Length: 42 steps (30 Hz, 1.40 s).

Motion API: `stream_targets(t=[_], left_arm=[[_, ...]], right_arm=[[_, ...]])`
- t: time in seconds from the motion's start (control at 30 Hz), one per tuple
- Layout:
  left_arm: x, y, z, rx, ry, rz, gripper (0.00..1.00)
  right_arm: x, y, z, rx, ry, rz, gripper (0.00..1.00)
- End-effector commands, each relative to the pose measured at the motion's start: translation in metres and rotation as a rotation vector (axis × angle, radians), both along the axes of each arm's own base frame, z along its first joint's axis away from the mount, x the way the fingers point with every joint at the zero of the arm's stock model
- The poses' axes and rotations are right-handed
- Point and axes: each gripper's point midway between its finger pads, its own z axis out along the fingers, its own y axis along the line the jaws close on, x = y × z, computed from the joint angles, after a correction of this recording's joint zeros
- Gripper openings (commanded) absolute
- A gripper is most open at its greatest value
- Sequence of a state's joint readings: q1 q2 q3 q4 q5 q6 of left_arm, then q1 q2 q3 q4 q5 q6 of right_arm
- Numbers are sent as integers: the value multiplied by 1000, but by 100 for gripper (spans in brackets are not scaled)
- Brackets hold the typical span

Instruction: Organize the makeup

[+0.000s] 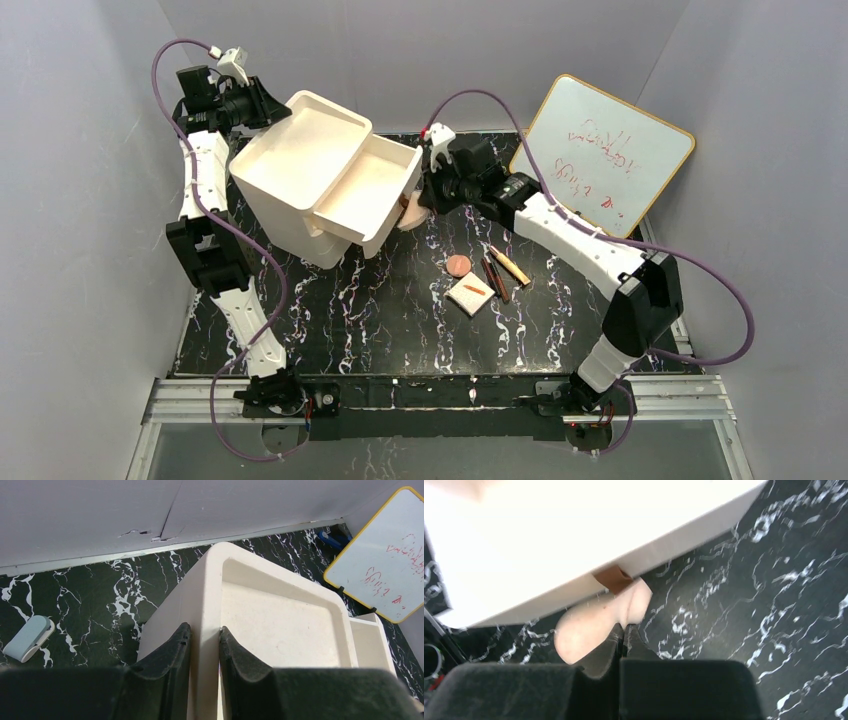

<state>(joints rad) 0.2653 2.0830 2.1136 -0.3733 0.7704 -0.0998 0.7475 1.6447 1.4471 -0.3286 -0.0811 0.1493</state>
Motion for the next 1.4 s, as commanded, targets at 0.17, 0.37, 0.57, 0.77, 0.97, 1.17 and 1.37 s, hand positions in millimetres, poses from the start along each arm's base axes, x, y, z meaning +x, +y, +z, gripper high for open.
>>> stream_targets(t=[0.17,0.37,0.57,0.77,0.97,1.17,1.37], left_arm=[[-8,21,-19,1,110,128,0],[-10,24,-14,29,97,139,0],[-13,18,-8,22,84,106,0],[-15,15,-6,12,81,88,0],[-15,14,-5,7,81,83,0],[-17,14,-7,16,81,79,0],[-16,14,-14,16,93,76,0]], right_arm=[[13,15,122,143,-206,38,1],[16,34,155,210,-257,71,1],[31,54,138,208,-249,96,1],[57,76,101,177,-216,83,1],[87,97,61,132,-203,70,45],[101,95,92,114,-288,49,99],[85,45,195,174,-499,-54,99]])
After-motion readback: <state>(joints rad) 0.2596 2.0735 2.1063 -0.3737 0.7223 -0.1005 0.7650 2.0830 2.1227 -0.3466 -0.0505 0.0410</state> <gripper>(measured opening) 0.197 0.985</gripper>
